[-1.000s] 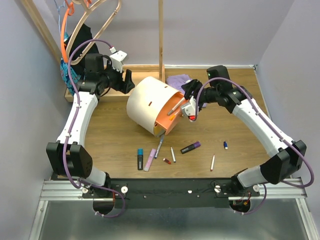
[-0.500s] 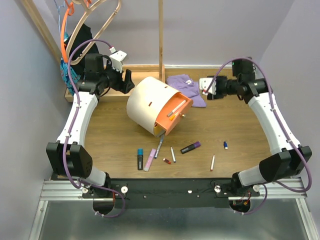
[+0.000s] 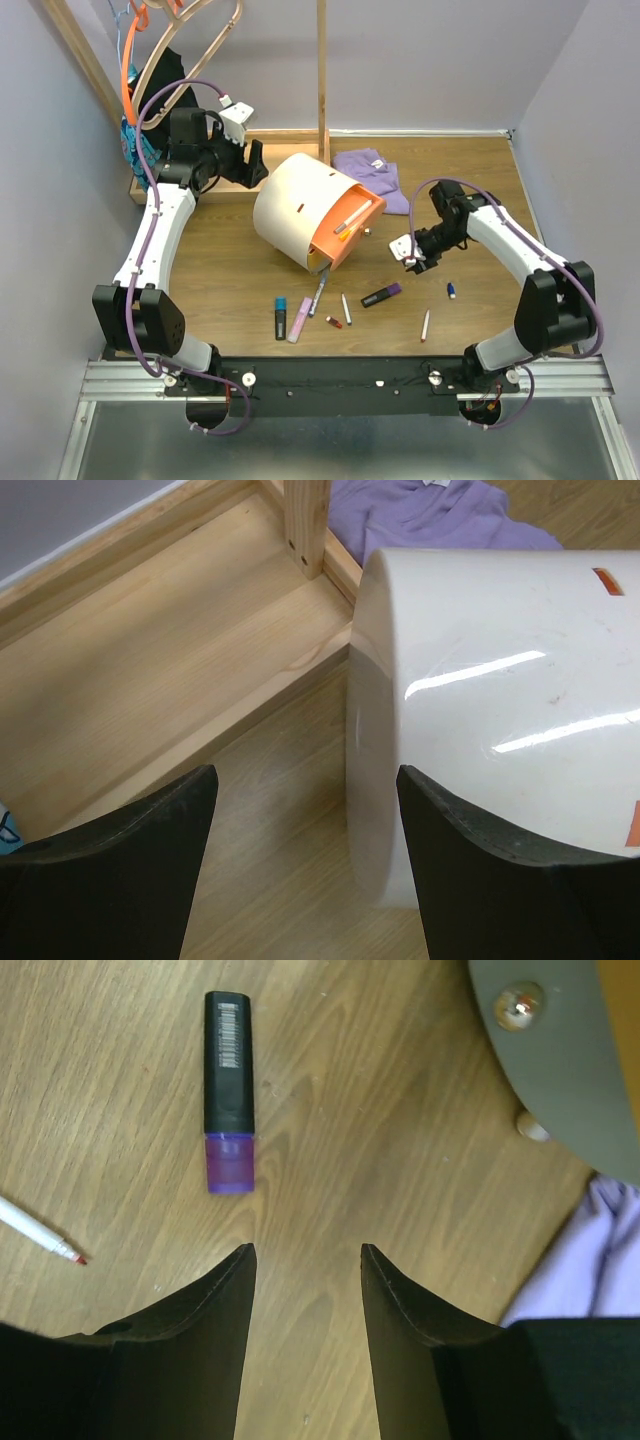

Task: Sort the stationery into containers
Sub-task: Pick up the pen from the center of the board.

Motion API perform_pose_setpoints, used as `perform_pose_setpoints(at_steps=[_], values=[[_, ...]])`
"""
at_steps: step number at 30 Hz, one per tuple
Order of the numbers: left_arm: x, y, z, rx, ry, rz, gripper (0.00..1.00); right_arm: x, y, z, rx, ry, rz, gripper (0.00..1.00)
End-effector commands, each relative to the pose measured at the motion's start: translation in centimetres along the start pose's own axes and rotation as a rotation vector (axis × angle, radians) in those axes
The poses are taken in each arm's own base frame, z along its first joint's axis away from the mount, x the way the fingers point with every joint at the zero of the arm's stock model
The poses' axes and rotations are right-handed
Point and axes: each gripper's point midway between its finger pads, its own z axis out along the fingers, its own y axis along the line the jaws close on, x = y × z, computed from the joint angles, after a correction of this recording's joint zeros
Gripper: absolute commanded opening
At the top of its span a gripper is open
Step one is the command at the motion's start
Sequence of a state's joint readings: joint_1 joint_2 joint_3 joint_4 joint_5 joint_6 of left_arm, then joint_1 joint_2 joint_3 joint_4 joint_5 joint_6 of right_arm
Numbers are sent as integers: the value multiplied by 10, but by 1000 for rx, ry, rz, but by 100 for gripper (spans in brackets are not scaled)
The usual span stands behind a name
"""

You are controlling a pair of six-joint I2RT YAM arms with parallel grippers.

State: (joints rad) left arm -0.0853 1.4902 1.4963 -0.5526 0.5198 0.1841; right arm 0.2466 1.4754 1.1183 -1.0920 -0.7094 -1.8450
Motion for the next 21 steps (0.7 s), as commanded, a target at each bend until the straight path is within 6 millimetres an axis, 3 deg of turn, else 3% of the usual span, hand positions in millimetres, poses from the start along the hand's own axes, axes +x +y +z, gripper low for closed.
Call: perform_pose_setpoints(at_steps=[1,4,6,7,9,21], values=[[7,0,-10,-24,25,3,82,-4,12,32,-79,-75,-67,53],[16,-1,-10,-24,44,-3,82,2,22,52,-120,-44,-105,53],[20,-1,-9,-25,57,-5,82,3,8,62,-55,9,-101,53],[25,0,-8,-27,69,-11,82,7,18,70,-66,22,-91,53],[29,0,-7,-24,82,-11,82,7,15,77,-49,43,-124,54],[33,2,4,-9,89,-36,82,14,32,98,-140,86,4,52]])
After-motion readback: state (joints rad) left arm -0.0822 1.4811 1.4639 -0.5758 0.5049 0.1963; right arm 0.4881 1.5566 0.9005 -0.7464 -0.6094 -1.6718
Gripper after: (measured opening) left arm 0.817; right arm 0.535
